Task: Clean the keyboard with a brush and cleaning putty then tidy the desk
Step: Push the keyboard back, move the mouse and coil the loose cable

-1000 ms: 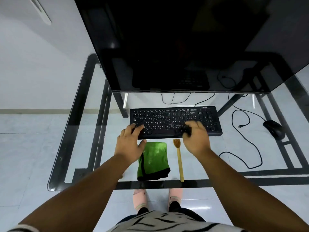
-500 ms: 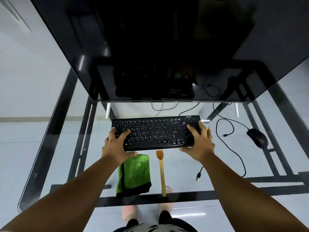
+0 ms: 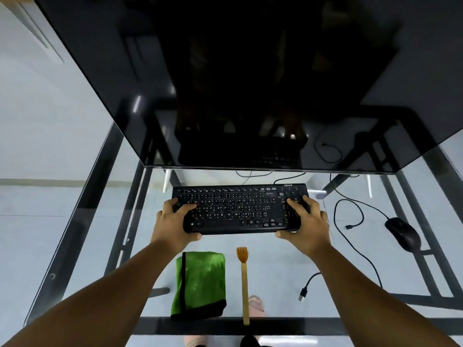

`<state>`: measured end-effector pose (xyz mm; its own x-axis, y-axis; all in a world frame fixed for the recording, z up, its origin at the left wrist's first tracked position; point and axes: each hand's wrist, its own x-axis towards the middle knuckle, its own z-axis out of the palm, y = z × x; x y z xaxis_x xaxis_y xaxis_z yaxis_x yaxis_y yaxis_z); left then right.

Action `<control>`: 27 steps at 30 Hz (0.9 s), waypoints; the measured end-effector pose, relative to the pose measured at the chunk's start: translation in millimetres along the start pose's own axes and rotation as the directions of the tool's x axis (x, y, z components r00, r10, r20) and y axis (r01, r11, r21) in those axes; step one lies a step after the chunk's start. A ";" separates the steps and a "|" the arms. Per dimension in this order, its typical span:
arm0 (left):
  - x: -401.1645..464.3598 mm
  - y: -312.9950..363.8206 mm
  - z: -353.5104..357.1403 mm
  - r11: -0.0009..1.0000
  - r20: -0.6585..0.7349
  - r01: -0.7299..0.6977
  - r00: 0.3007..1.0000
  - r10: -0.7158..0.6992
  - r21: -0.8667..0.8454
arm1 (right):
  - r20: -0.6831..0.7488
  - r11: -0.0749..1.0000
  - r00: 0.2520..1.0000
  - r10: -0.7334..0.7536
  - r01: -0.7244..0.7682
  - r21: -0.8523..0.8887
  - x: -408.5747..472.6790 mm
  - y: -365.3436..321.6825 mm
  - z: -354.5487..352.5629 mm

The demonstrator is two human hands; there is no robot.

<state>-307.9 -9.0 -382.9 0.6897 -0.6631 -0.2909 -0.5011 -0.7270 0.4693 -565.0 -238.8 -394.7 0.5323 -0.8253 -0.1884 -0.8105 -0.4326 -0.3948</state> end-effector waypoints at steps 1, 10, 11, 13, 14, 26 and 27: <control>4.3 1.8 -1.0 1.000 -0.003 -0.004 1.000 0.004 0.000 | -0.001 1.000 1.000 0.000 0.000 0.002 4.5 -0.9 -0.2; 50.3 10.6 -5.5 0.999 -0.050 -0.010 0.999 0.009 -0.030 | -0.062 0.998 0.998 0.004 0.000 0.057 42.1 -10.8 6.3; 54.8 11.3 -6.1 0.999 -0.050 -0.009 0.999 0.007 -0.033 | -0.069 0.998 0.998 0.005 0.000 0.066 44.9 -12.2 6.7; 63.4 12.5 -7.3 0.999 -0.051 -0.007 0.999 0.005 -0.032 | -0.076 0.997 0.997 0.008 -0.003 0.075 51.0 -14.1 6.9; 68.2 13.3 -7.8 1.000 -0.055 -0.008 0.998 0.007 -0.030 | -0.077 0.997 0.997 0.011 -0.005 0.075 54.9 -14.8 7.1; 75.4 9.4 1.1 0.996 -0.061 -0.037 0.997 0.042 0.083 | -0.060 0.997 0.998 0.034 -0.030 0.067 62.6 -18.7 7.7; 73.1 9.5 3.5 0.992 -0.065 -0.044 0.997 0.051 0.115 | -0.054 0.997 0.998 0.037 -0.033 0.064 61.5 -19.3 7.1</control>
<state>-264.1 -65.0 -402.6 0.6955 -0.6867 -0.2114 -0.5878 -0.7130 0.3823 -514.9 -278.7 -405.1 0.4882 -0.8590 -0.1542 -0.8106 -0.3809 -0.4448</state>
